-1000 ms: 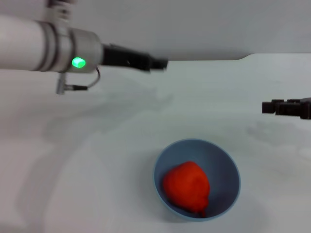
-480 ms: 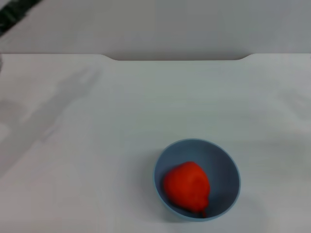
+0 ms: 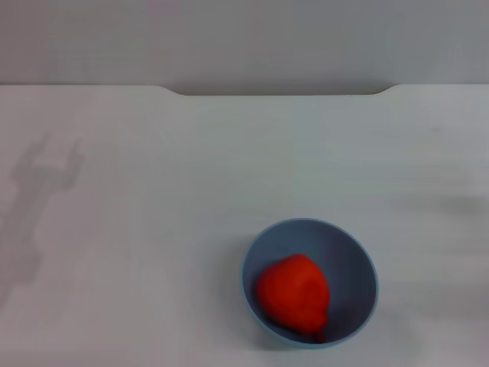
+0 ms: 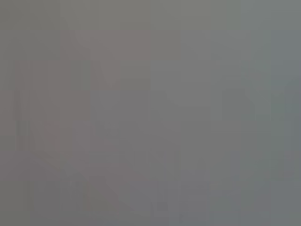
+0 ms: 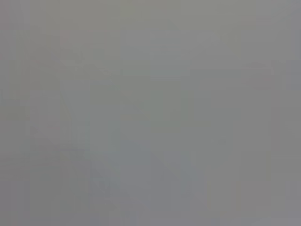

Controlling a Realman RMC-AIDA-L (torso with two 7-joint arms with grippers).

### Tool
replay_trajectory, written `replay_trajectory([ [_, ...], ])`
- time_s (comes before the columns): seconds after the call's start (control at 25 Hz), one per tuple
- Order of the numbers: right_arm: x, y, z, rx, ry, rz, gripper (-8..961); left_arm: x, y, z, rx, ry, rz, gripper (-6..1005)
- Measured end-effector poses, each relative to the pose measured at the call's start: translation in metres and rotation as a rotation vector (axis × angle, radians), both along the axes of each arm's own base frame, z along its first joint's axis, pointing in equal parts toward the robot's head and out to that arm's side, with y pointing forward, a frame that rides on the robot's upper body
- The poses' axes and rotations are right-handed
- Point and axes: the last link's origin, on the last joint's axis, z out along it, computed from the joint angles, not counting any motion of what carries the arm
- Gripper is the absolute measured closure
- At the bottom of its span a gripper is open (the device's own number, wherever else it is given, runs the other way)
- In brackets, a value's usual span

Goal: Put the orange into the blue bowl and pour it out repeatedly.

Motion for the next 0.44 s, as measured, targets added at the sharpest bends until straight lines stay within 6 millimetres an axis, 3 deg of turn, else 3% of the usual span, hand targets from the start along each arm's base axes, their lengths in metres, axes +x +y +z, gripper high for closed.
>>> replay_trajectory([
  [0.2, -0.003, -0.009, -0.027, 0.060, -0.181, -0.108, 486, -0.006, -0.007, -0.015, 0.056, 0.188, 0.007, 494],
  [0.44, -0.014, -0.006, -0.040, 0.061, -0.204, -0.113, 486, -0.005, -0.010, -0.023, 0.022, 0.155, 0.000, 494],
])
